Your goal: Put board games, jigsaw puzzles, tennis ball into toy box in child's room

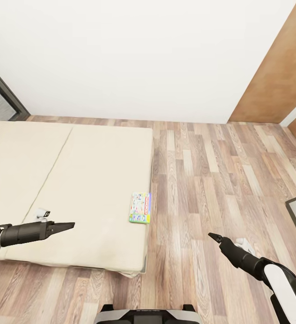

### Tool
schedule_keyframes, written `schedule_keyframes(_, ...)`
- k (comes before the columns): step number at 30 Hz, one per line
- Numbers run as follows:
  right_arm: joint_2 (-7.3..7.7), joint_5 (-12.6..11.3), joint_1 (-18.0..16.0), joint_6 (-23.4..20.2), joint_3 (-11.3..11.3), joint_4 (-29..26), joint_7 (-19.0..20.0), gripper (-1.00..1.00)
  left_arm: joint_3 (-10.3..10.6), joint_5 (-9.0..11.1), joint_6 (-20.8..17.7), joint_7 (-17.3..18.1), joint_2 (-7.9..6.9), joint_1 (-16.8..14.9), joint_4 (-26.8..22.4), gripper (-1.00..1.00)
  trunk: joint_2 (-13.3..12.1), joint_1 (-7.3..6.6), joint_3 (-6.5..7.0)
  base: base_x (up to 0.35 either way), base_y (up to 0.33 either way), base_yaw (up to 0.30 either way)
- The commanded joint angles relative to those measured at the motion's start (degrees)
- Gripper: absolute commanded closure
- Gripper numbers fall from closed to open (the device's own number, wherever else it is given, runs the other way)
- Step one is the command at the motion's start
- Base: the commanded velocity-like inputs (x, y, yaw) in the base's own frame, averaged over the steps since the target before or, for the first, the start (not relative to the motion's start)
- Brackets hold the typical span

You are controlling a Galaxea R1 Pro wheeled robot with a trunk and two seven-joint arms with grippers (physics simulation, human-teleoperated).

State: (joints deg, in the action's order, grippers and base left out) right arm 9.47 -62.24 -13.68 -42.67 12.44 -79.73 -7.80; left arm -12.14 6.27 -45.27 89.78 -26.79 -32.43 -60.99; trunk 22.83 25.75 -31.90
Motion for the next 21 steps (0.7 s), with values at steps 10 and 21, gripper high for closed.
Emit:
schedule_keyframes(10,-0.03,-0.6,0.0,-0.2,0.0,-0.1,-0.6,-1.00,0.0,0.0,-0.6,0.2,-0.02,0.0,0.0,-1.00,0.1,0.03,0.88,0.000,0.000,0.000)
schedule_keyframes(21,-0.06,-0.6,0.0,-0.1,0.1,1.4,-0.6,-1.00,0.0,0.0,-0.6,0.2,-0.02,0.0,0.0,-1.00,0.1,0.03,1.92,0.000,0.000,0.000)
